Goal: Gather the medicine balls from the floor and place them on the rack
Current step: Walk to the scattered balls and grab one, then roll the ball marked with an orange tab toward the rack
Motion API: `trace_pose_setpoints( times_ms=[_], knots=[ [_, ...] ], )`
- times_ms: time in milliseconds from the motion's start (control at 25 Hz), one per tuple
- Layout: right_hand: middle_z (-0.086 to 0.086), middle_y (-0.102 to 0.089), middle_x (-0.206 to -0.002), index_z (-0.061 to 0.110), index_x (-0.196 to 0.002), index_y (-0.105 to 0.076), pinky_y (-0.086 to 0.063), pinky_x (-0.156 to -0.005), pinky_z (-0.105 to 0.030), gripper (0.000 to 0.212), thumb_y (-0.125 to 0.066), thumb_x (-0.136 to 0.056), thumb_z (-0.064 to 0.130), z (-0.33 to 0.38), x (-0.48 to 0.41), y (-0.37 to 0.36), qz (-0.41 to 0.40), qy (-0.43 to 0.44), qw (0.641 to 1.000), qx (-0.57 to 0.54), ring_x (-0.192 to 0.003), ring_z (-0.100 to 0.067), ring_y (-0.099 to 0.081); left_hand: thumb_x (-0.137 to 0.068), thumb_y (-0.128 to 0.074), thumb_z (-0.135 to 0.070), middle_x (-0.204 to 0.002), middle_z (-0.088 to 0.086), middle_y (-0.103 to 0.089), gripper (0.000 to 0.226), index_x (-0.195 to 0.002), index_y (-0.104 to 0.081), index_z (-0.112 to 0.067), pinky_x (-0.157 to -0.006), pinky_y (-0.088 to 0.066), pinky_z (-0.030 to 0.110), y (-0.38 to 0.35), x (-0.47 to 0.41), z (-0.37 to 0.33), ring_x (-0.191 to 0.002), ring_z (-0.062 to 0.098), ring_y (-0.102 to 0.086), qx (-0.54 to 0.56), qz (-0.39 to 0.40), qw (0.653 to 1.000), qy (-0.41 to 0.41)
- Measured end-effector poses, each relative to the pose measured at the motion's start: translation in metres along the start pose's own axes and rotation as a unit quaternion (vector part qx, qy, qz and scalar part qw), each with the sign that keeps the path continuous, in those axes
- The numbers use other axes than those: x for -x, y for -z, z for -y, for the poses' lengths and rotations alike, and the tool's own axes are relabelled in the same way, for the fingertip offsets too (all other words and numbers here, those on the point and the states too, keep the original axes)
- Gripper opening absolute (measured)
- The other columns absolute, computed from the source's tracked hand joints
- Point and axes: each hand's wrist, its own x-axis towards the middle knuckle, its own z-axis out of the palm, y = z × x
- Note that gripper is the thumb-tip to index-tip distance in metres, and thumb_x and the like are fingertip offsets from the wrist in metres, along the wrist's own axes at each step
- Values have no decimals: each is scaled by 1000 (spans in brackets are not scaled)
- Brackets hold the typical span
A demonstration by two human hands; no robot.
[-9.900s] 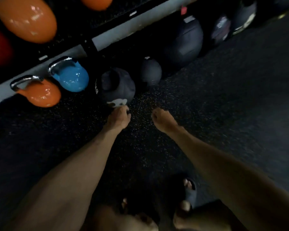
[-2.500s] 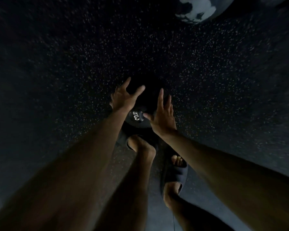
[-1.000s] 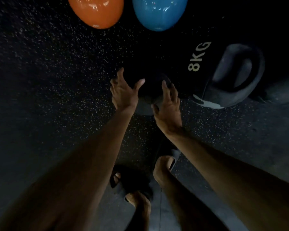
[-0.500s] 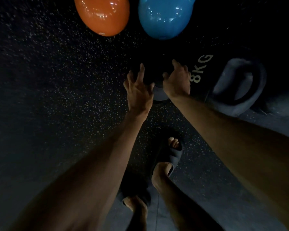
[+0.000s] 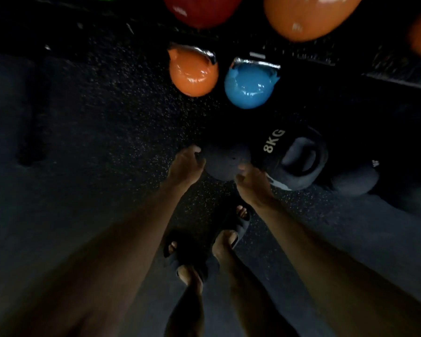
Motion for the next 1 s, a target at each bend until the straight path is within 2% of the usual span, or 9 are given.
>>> trace_pose_setpoints(
  times_ms=[120,240,320,560,680,800,920,1000],
  knots=[
    [-18,-62,-128,13,-130,-57,-46,-86,-35,34,-52,-100,27,47,83,23,20,4,1000,12,-115,-34,-59,-103,-49,-31,-126,15,-64,38,-137,-54,-14,-88,-56,42,57,102,12,-98,29,-66,-25,18,999,7],
    [-15,-58,-136,17,-139,-52,-48,-98,-42,41,-51,-101,31,95,168,38,56,29,996,58,-123,-34,-56,-103,-49,-33,-125,12,-65,37,-135,-54,-15,-94,-52,41,92,194,33,-109,29,-64,-38,27,999,24],
    [-16,-58,-137,16,-140,-51,-49,-98,-46,42,-50,-101,32,128,223,41,69,65,991,90,-123,-35,-56,-101,-50,-34,-125,11,-67,36,-132,-56,-17,-96,-50,42,111,253,49,-114,30,-62,-22,21,999,33],
    [-14,-59,-136,13,-139,-52,-48,-99,-40,41,-51,-102,30,191,362,6,121,172,956,205,-125,-31,-56,-99,-54,-32,-121,12,-67,32,-127,-60,-17,-97,-50,42,136,409,111,-115,31,-63,21,-27,998,51],
    [-10,-60,-135,15,-137,-54,-50,-99,-38,39,-52,-102,31,202,409,-23,162,229,920,274,-121,-26,-59,-101,-53,-24,-138,12,-58,38,-137,-55,-15,-106,-44,42,140,475,149,-127,30,-55,94,-75,988,93],
    [-9,-58,-135,17,-138,-53,-50,-95,-38,39,-51,-102,33,207,447,-54,196,276,870,360,-119,-26,-59,-103,-50,-24,-146,11,-53,44,-145,-48,-14,-109,-41,39,114,545,198,-132,30,-52,144,-149,967,145],
    [-8,-56,-136,19,-138,-51,-50,-95,-39,39,-51,-102,33,208,493,-87,226,324,813,428,-120,-25,-57,-102,-53,-23,-140,12,-58,43,-143,-50,-11,-101,-45,38,58,616,238,-125,31,-58,200,-208,936,202],
    [-6,-55,-136,21,-138,-51,-50,-96,-38,38,-51,-102,34,201,535,-114,249,367,768,463,-121,-24,-57,-102,-53,-22,-126,13,-66,33,-134,-58,-12,-92,-47,37,13,672,256,-115,32,-63,228,-240,909,254]
  ],
)
